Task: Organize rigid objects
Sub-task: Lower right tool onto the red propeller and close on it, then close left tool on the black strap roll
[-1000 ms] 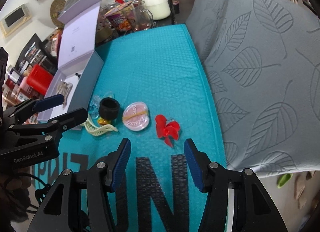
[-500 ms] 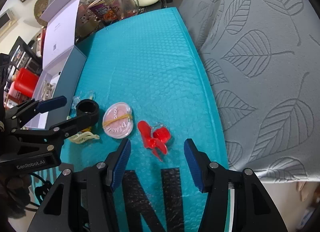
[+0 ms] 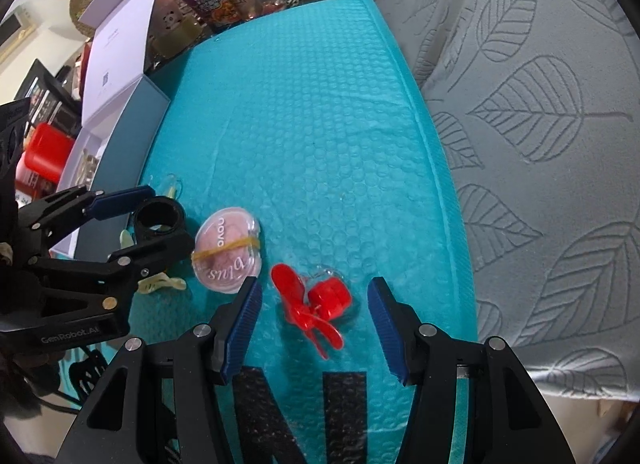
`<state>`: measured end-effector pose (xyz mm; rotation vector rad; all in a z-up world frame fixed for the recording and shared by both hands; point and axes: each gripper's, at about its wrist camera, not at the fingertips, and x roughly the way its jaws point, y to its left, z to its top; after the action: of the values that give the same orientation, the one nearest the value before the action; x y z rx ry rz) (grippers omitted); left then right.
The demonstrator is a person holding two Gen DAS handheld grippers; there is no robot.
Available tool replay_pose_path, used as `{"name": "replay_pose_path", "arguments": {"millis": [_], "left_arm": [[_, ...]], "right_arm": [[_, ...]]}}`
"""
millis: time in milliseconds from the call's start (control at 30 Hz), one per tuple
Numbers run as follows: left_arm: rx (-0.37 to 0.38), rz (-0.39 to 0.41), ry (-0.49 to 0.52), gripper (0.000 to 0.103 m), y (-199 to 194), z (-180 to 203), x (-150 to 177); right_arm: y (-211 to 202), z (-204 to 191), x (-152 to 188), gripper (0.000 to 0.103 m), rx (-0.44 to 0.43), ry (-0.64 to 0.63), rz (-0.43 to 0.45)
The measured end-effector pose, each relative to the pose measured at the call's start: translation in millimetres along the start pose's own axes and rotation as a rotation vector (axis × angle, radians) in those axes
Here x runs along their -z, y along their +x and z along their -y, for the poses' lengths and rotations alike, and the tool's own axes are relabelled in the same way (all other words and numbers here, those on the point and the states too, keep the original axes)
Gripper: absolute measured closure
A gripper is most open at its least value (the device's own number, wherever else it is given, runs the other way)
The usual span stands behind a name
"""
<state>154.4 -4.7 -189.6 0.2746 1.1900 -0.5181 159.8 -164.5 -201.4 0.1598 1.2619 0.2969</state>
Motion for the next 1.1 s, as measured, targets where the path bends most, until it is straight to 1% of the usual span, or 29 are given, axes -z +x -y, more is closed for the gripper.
{"name": "replay_pose_path", "arguments": {"millis": [33, 67, 133, 167, 267, 300, 333, 367, 400, 567, 733, 833, 1100], "left_arm": [[0.006, -0.005, -0.002, 0.047, 2, -1, 0], [0.011, -0.009, -0.006, 0.052, 3, -2, 1], [0.001, -0.001, -0.005, 0.055, 4, -3, 2], [0.002, 0.002, -0.004, 0.059, 4, -3, 2], [-0.005, 0.007, -0.001, 0.059, 4, -2, 3], [-0.008, 0.008, -0.001, 0.060, 4, -1, 4], [-0.010, 0.009, -0.002, 0.060, 3, -1, 4], [-0.011, 0.008, -0.005, 0.060, 2, -1, 4], [-0.011, 0.010, -0.009, 0.060, 0, -1, 5], [-0.003, 0.013, -0.034, 0.060, -9, -1, 6], [-0.008, 0.032, -0.037, 0.060, -21, 4, 6], [-0.007, 0.047, -0.049, 0.060, -31, 7, 7], [-0.016, 0.089, -0.065, 0.060, -62, 21, 18]], "right_arm": [[1, -2, -1, 0.048, 0.002, -0.006, 0.003], [2, -4, -1, 0.048, 0.006, -0.012, 0.004], [3, -6, 0, 0.048, 0.016, -0.025, 0.007], [4, -7, 0, 0.048, 0.023, -0.035, 0.011], [6, -13, 2, 0.048, 0.044, -0.058, 0.021], [6, -13, 3, 0.052, 0.050, -0.060, 0.024], [6, -15, 3, 0.058, 0.064, -0.062, 0.029], [7, -15, 4, 0.068, 0.084, -0.068, 0.031], [7, -15, 4, 0.069, 0.090, -0.072, 0.033], [3, -8, 6, 0.072, 0.060, -0.048, 0.039], [-3, -5, 9, 0.073, 0.052, -0.034, 0.045], [-12, -2, 10, 0.073, 0.046, -0.030, 0.055], [-43, -10, 27, 0.073, 0.047, -0.041, 0.088]]}}
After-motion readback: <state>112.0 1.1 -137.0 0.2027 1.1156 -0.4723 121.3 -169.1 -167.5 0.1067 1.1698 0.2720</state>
